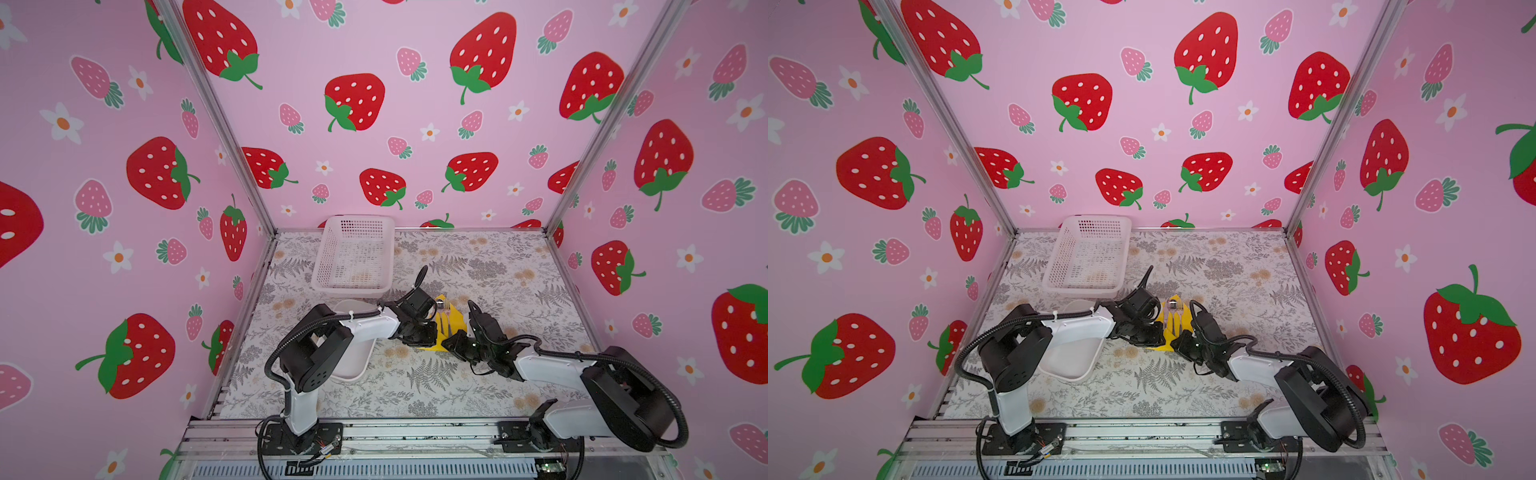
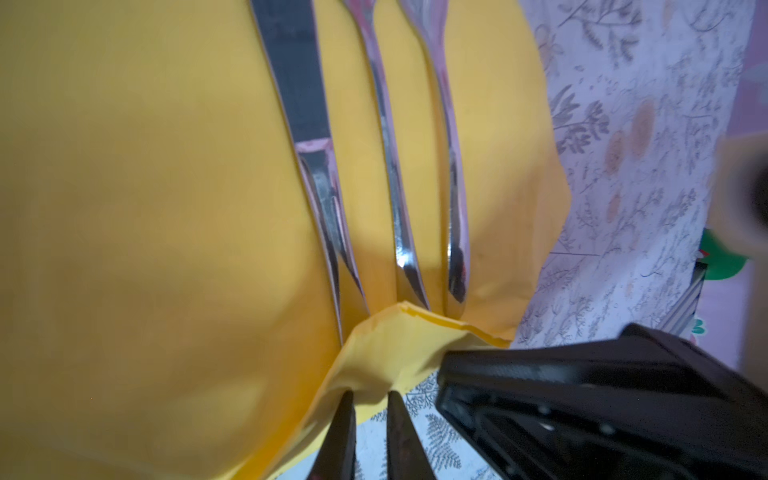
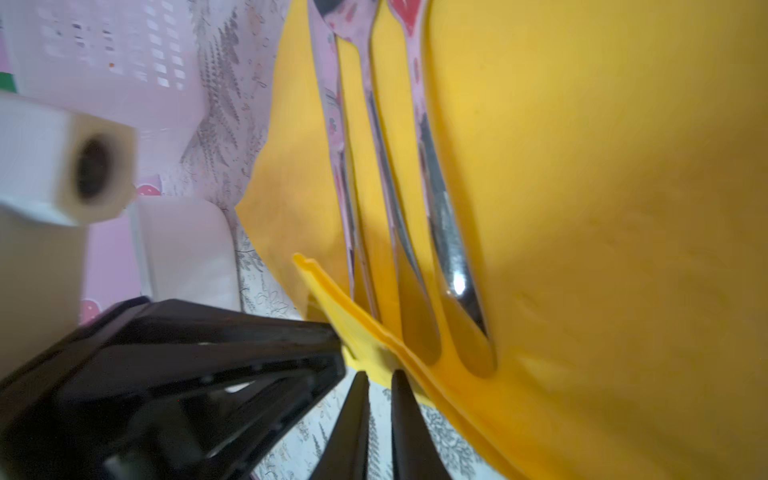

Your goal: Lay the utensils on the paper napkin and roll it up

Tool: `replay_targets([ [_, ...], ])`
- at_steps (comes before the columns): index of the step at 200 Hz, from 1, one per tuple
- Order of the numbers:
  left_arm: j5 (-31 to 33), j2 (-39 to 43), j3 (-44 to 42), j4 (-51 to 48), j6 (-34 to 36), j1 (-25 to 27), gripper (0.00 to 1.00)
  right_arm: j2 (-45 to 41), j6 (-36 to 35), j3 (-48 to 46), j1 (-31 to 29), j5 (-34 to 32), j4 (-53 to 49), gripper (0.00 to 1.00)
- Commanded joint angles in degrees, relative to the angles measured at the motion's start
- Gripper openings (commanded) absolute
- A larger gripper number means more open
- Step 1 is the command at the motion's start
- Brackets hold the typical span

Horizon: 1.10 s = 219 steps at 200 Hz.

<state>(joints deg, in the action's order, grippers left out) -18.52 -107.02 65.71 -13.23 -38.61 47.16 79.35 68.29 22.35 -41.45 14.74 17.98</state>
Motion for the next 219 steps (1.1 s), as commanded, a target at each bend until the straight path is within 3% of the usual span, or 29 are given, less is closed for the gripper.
replay_targets([
  [1,0.7,4.0,-0.5,-0.6,1.6,0.1,0.18,0.3,0.8,-0.5,0.1,-1.3,-1.5,0.15],
  [67,1.4,5.7,-5.9,-0.9,0.9,-0.2,0.18,-2.2,2.9,-2.9,0.1,-4.5,-2.5,0.15],
  [190,6.3,1.4,-4.7,-4.0,-0.1,-0.8,0.16,-2.5,4.3,-3.5,0.1,-5.6,-3.3,0.15],
  [219,4.6,3.2,-5.0,-3.5,-0.2,-0.8,0.17,-2.8,4.5,-3.4,0.1,-5.6,-3.5,0.15],
])
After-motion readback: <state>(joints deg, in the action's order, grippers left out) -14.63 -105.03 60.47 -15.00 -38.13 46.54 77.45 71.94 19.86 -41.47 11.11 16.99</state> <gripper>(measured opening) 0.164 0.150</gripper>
